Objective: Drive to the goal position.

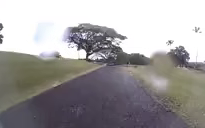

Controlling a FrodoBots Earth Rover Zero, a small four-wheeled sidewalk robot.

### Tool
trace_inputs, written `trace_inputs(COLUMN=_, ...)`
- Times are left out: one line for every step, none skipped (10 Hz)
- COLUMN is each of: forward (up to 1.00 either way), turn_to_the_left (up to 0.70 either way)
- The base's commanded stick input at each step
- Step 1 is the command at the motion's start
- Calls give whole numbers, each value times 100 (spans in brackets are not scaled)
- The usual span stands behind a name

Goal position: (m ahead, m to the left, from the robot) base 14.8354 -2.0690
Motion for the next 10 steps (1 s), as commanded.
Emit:
trace_inputs(forward=85, turn_to_the_left=0)
trace_inputs(forward=85, turn_to_the_left=0)
trace_inputs(forward=85, turn_to_the_left=0)
trace_inputs(forward=85, turn_to_the_left=0)
trace_inputs(forward=85, turn_to_the_left=-1)
trace_inputs(forward=85, turn_to_the_left=-3)
trace_inputs(forward=85, turn_to_the_left=0)
trace_inputs(forward=85, turn_to_the_left=0)
trace_inputs(forward=85, turn_to_the_left=0)
trace_inputs(forward=85, turn_to_the_left=0)
